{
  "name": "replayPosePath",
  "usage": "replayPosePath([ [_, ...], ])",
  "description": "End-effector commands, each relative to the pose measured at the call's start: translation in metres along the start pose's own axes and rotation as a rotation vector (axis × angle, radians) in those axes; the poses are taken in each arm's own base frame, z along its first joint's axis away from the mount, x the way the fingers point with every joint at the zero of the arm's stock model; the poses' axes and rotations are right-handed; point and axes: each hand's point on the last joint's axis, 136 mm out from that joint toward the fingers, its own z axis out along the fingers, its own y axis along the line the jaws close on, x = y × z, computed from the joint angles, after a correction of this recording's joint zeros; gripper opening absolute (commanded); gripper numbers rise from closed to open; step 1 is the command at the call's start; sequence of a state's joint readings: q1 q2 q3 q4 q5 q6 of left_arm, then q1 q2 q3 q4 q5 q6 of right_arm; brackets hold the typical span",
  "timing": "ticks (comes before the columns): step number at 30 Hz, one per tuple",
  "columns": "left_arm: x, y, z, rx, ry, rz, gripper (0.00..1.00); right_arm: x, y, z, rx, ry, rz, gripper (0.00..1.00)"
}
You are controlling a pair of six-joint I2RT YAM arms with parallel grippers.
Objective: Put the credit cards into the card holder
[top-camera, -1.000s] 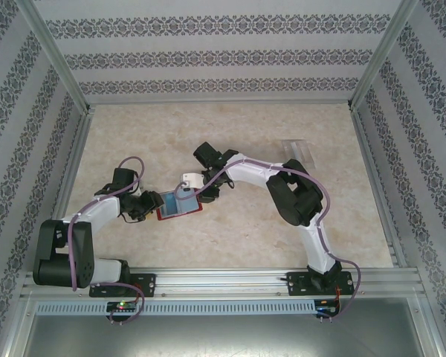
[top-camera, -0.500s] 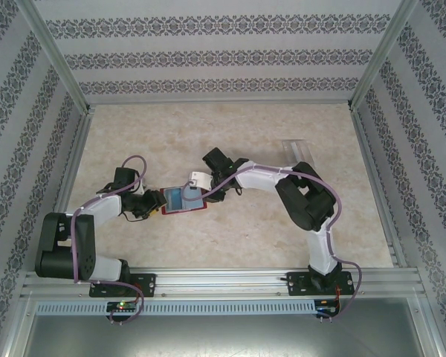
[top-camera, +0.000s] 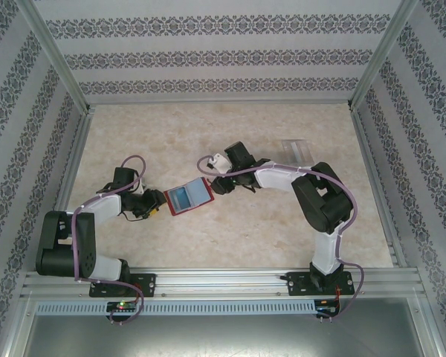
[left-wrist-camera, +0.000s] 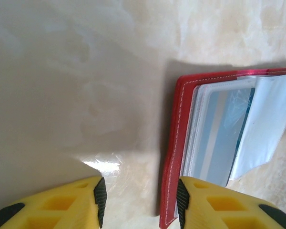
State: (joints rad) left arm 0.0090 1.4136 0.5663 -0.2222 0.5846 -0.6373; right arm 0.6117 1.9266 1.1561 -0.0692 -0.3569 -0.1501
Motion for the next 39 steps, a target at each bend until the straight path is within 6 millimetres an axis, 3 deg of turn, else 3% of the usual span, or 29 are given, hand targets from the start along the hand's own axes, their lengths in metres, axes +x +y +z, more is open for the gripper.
replayPosePath([
  [1, -0.014, -0.024, 0.004, 0.12, -0.032, 0.032, 0.46, -0.018, 0.017, -0.003, -0.095, -0.065, 0.166, 0.43],
  [3, -0.016, -0.025, 0.004, 0.119, -0.037, 0.034, 0.46, -0.02, 0.019, 0.003, -0.101, -0.053, 0.225, 0.5],
  [7, -0.016, -0.025, 0.006, 0.11, -0.028, 0.035, 0.46, -0.022, 0.029, 0.01, -0.061, -0.04, 0.18, 0.54],
  [16, -0.013, -0.019, 0.007, 0.091, -0.024, 0.035, 0.46, -0.007, -0.004, 0.02, 0.201, 0.073, 0.158, 0.54],
  [22, -0.012, -0.026, 0.011, 0.102, -0.01, 0.055, 0.45, -0.007, -0.011, 0.014, 0.224, 0.073, 0.188, 0.4],
  [26, -0.012, -0.032, 0.013, 0.126, -0.006, 0.066, 0.45, -0.004, -0.011, 0.015, 0.195, 0.075, 0.224, 0.2],
  [29, -0.01, -0.047, 0.017, 0.193, 0.013, 0.106, 0.45, -0.003, -0.001, 0.021, 0.075, 0.066, 0.289, 0.09],
  [35, -0.016, -0.067, 0.026, 0.251, 0.029, 0.144, 0.45, 0.002, 0.011, 0.029, -0.02, 0.067, 0.364, 0.06],
  [39, -0.02, -0.088, 0.022, 0.32, 0.022, 0.174, 0.45, 0.004, 0.02, 0.035, -0.055, 0.072, 0.38, 0.05],
])
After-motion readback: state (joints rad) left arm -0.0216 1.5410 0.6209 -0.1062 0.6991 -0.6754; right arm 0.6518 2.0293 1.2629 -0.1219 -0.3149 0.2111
